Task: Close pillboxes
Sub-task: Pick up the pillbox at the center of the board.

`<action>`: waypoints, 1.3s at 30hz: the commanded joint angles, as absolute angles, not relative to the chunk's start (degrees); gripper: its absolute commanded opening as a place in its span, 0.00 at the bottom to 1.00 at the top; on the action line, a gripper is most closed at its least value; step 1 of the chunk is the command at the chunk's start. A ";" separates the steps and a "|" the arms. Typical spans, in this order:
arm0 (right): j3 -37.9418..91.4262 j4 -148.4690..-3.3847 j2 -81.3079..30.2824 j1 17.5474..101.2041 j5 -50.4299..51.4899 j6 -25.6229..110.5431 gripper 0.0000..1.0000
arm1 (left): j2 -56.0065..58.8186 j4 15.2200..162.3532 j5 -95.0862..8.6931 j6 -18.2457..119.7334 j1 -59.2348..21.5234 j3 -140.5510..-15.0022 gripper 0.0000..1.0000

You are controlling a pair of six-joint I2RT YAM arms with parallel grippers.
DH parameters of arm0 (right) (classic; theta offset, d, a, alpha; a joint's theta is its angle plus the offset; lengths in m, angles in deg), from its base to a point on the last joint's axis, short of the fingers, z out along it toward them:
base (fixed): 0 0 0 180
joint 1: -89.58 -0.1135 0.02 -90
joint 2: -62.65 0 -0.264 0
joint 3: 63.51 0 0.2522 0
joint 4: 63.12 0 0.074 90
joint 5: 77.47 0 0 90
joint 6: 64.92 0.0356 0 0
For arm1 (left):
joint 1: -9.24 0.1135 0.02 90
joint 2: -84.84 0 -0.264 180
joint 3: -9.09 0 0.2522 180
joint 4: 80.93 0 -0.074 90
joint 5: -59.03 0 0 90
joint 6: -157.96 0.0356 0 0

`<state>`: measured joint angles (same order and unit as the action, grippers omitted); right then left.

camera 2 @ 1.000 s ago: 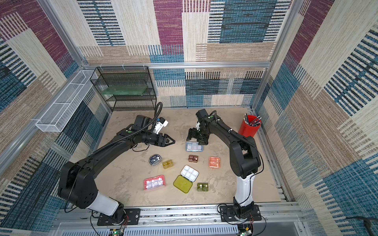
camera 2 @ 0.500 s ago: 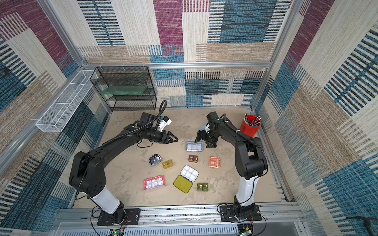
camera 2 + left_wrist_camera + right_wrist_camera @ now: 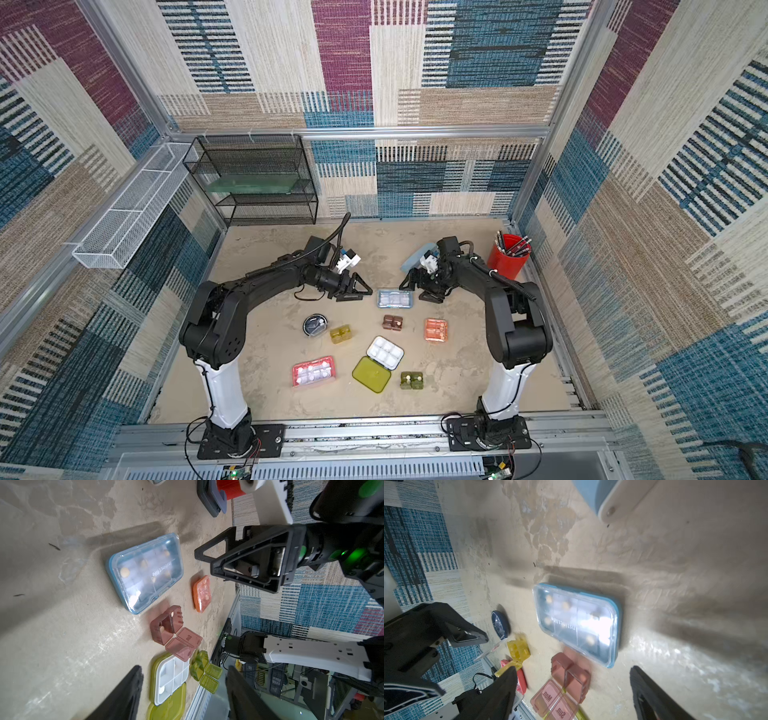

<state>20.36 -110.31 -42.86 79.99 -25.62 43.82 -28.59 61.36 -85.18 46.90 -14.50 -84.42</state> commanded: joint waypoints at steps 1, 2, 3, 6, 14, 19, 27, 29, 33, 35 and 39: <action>20.31 -106.24 -44.14 80.04 -28.08 43.09 0.85 | -30.55 64.03 -87.13 43.45 -14.49 -86.06 0.65; 20.22 -106.02 -44.56 80.12 -28.16 43.09 0.85 | -31.18 64.14 -86.90 43.36 -14.49 -86.42 0.65; 20.13 -105.88 -45.04 80.05 -28.45 43.01 0.84 | -31.79 64.34 -86.63 43.27 -14.44 -86.81 0.65; 19.78 -105.71 -46.29 80.09 -28.49 42.67 0.84 | -33.64 64.78 -86.06 42.45 -14.56 -87.87 0.65; 18.51 -104.83 -47.82 81.22 -29.97 40.53 0.83 | -36.92 62.37 -80.99 42.99 -15.36 -90.82 0.65; 18.20 -104.65 -48.44 81.31 -31.75 38.91 0.82 | -39.27 57.84 -75.74 44.46 -16.47 -93.84 0.65; 16.58 -104.01 -49.88 82.54 -34.06 36.53 0.81 | -42.45 56.03 -73.67 44.41 -18.07 -97.24 0.64; 16.43 -104.04 -50.43 82.79 -34.26 36.04 0.80 | -43.10 56.17 -73.67 44.24 -18.18 -97.81 0.64; 15.56 -103.25 -51.05 82.90 -35.34 35.64 0.79 | -43.99 57.02 -73.66 43.75 -18.27 -98.40 0.64; 15.47 -103.08 -51.47 82.83 -35.63 35.41 0.79 | -44.51 57.23 -73.92 43.63 -18.35 -98.79 0.63; 15.21 -102.23 -51.62 82.51 -36.54 35.42 0.78 | -45.31 58.72 -74.80 42.88 -18.69 -99.24 0.63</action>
<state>15.86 -100.58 -50.84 82.86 -41.40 35.93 -44.53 57.64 -75.11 43.71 -18.42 -98.97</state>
